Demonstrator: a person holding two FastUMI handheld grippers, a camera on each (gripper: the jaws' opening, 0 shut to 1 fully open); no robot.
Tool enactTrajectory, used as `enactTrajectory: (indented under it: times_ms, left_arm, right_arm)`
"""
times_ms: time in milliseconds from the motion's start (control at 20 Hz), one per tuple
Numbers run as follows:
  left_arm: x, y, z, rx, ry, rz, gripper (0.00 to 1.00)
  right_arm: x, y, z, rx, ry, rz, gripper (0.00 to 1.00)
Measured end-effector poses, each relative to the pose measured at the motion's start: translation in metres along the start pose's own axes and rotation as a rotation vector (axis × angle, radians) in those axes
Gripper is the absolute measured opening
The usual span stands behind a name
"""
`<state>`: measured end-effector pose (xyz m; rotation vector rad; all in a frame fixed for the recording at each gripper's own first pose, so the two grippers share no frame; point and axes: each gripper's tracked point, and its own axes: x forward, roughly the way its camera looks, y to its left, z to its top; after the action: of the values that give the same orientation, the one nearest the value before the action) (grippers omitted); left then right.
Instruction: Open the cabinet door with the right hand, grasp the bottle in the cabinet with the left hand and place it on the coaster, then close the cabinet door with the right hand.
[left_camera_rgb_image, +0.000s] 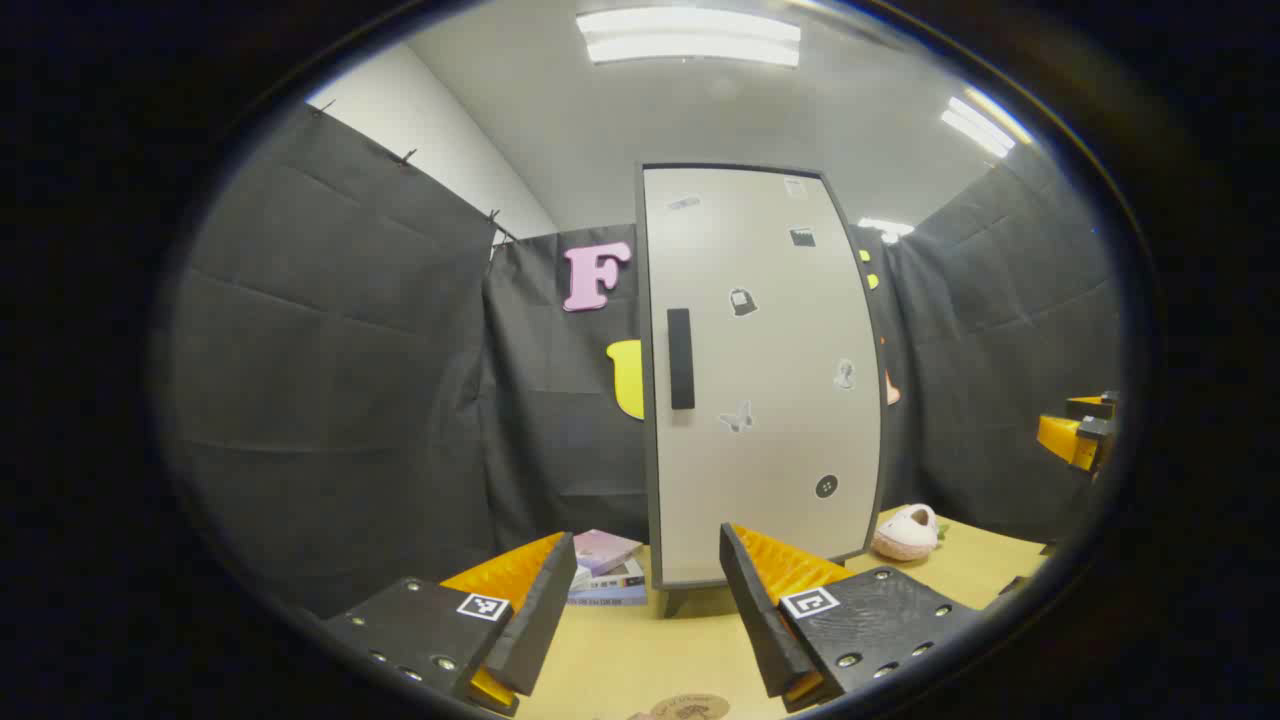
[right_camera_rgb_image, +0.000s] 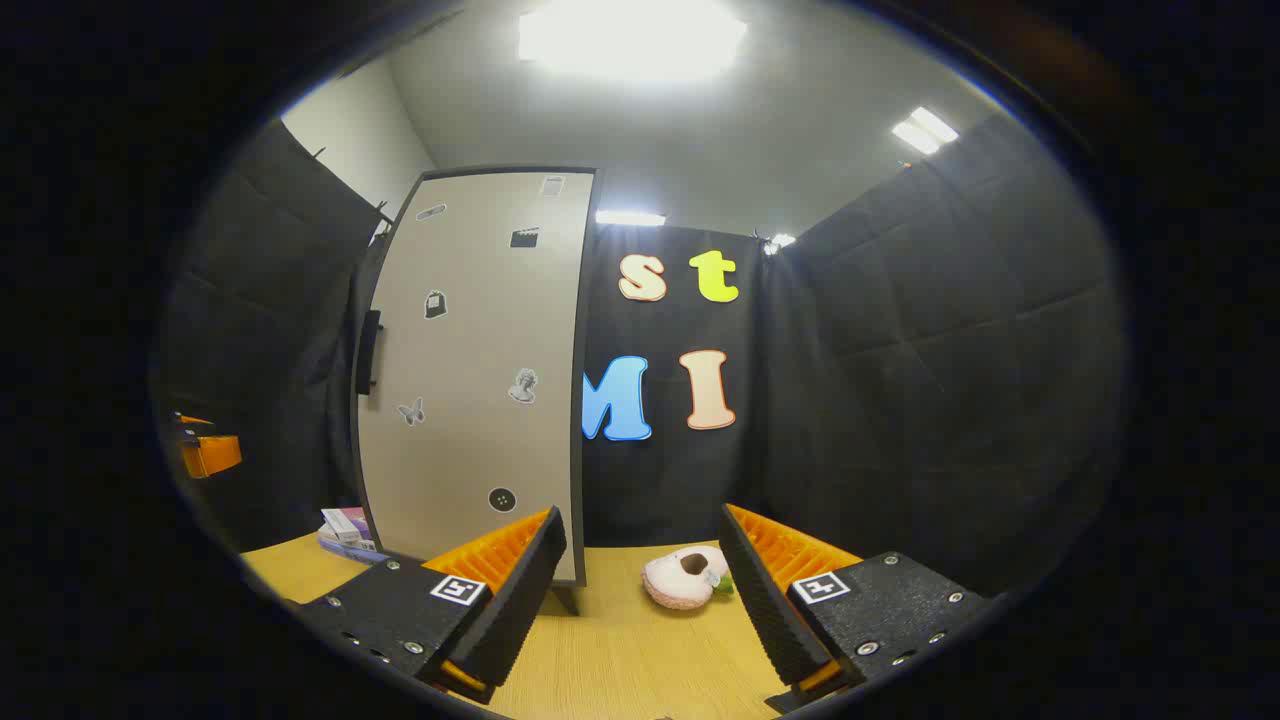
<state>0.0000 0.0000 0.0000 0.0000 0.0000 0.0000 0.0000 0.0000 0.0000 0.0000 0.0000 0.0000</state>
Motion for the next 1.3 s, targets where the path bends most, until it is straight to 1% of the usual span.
enactTrajectory:
  times_ms: [50,150,200,850,1200,1250,1300]
  left_arm:
    - [0.0,0.0,-0.001,0.001,0.0,0.0,0.86]
    - [0.0,0.001,0.002,0.002,-0.004,0.002,0.86]
    - [0.0,0.001,0.002,0.004,-0.006,0.003,0.83]
    - [0.002,0.001,0.004,0.007,-0.013,0.004,0.83]
    - [-0.001,0.01,0.009,0.009,-0.027,0.017,0.82]
    - [-0.003,0.012,0.011,0.008,-0.029,0.021,0.86]
    - [-0.005,0.016,0.012,0.01,-0.033,0.027,0.82]
  right_arm:
    - [0.0,0.0,0.0,0.0,-0.001,-0.001,0.95]
    - [0.0,0.0,0.001,0.0,-0.004,-0.002,0.95]
    - [0.0,0.001,0.002,0.002,-0.004,0.0,0.95]
    - [0.004,0.0,0.006,0.013,-0.003,0.002,0.95]
    - [0.012,0.013,0.012,0.029,-0.006,0.023,0.95]
    - [0.013,0.018,0.014,0.033,-0.008,0.03,0.95]
    - [0.016,0.023,0.017,0.038,-0.011,0.038,0.95]
